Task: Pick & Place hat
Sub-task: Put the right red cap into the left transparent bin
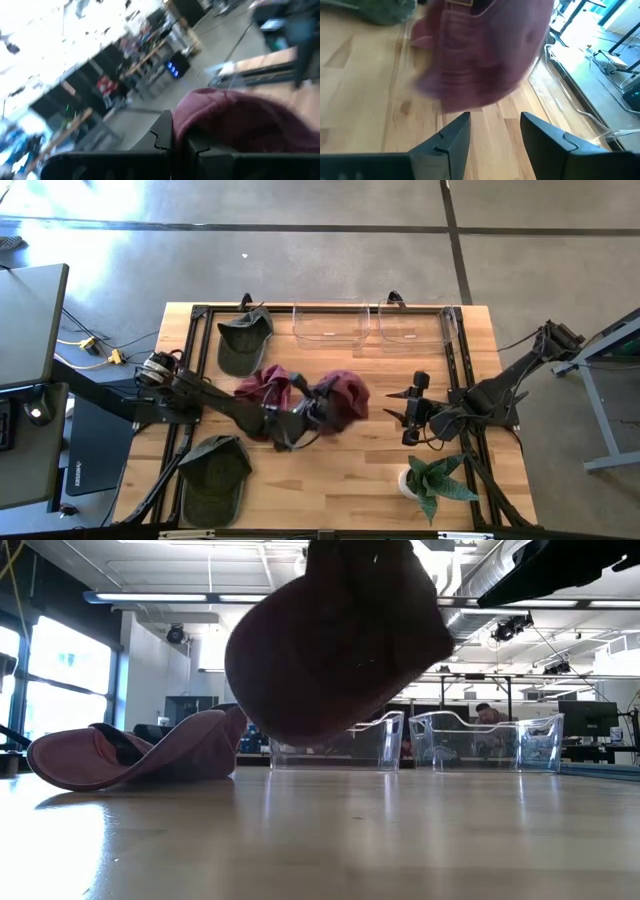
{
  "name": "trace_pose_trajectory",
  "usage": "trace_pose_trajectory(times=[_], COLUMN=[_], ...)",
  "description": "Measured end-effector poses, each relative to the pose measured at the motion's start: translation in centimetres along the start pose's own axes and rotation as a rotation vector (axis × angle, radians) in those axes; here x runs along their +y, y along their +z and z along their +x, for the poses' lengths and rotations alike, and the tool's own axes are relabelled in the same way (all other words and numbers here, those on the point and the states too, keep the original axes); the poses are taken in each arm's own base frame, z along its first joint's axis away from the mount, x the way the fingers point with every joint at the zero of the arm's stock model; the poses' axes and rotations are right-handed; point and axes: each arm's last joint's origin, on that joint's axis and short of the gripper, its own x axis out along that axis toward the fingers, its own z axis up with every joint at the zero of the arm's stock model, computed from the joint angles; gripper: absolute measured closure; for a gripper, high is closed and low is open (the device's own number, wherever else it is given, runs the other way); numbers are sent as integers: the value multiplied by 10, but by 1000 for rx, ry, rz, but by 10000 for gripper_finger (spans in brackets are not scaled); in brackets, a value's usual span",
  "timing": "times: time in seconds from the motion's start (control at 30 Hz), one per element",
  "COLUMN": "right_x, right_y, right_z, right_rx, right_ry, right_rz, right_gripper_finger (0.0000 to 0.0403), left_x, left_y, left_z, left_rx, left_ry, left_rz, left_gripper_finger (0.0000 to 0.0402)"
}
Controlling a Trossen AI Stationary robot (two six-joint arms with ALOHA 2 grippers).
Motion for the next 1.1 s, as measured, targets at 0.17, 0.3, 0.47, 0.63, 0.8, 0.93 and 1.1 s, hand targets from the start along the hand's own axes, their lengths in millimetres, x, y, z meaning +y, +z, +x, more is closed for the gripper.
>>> trace_pose_trajectory(times=[0.17, 0.3, 0.47, 0.63, 0.8, 0.93, 1.1], right_x=[0, 1, 1, 2, -1, -3, -2], right_y=[0, 0, 0, 0, 0, -1, -5], right_z=[-1, -1, -1, -1, 2, 8, 27], right_rx=[0, 14, 15, 23, 29, 44, 93], right_ry=[11, 66, 67, 92, 82, 45, -4], right_rz=[22, 22, 22, 48, 68, 111, 127], right_gripper_finger=[244, 251, 257, 258, 256, 250, 209], left_x=[-2, -2, -5, -4, 2, 16, 29], left_y=[-30, -57, -84, -91, -95, -86, -74], left_z=[33, 59, 81, 80, 75, 71, 56], left_rx=[92, 233, 394, 468, 527, 513, 489], left_ry=[-119, -404, -648, -764, -803, -783, -744], left_rz=[-37, -137, -191, -163, -121, -127, -100], left_gripper_finger=[401, 401, 401, 401, 366, 317, 286])
